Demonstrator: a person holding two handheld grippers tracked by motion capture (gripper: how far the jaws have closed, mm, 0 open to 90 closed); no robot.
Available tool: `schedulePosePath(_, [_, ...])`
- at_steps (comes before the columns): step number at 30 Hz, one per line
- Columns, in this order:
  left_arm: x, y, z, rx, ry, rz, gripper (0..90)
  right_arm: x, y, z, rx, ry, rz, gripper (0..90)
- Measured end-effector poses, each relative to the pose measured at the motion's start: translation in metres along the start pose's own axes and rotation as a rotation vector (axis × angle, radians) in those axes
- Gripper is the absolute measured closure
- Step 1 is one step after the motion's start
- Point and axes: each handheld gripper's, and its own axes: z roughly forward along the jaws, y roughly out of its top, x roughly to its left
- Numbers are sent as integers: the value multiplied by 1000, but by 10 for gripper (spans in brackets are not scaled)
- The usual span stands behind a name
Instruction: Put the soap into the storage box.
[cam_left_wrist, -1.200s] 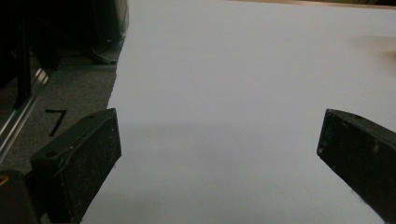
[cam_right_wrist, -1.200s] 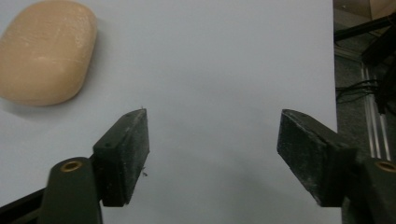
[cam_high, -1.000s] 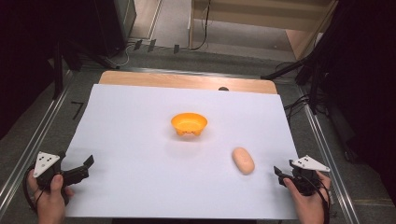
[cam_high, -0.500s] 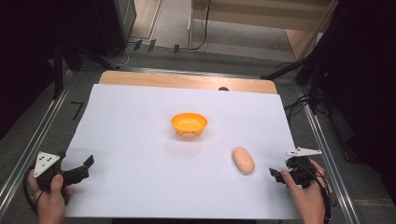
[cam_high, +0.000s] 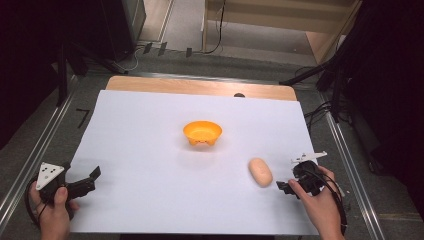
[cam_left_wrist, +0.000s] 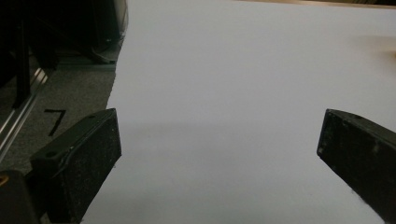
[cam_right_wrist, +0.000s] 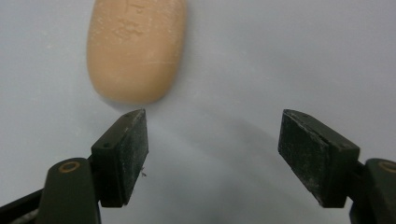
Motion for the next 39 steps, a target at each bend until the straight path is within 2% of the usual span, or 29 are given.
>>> schedulePosePath(7, [0, 0, 0, 1, -1, 1, 5, 12, 9, 4, 19, 28, -14, 244])
schedulePosePath(14, [0, 0, 0, 2, -2, 2, 5, 26, 26, 9, 13, 60, -25, 210])
schedulePosePath(18, [0, 0, 0, 1, -2, 3, 5, 32, 34, 13, 21, 61, -26, 193])
schedulePosePath(28, [0, 0, 0, 3, -2, 2, 5, 48, 49, 34, 83, 19, -4, 222])
schedulePosePath(31, [0, 0, 0, 3, -2, 3, 5, 52, 52, 41, 100, -14, -8, 225])
schedulePosePath(39, [0, 0, 0, 3, -3, 3, 5, 51, 55, 50, 114, -46, 16, 276])
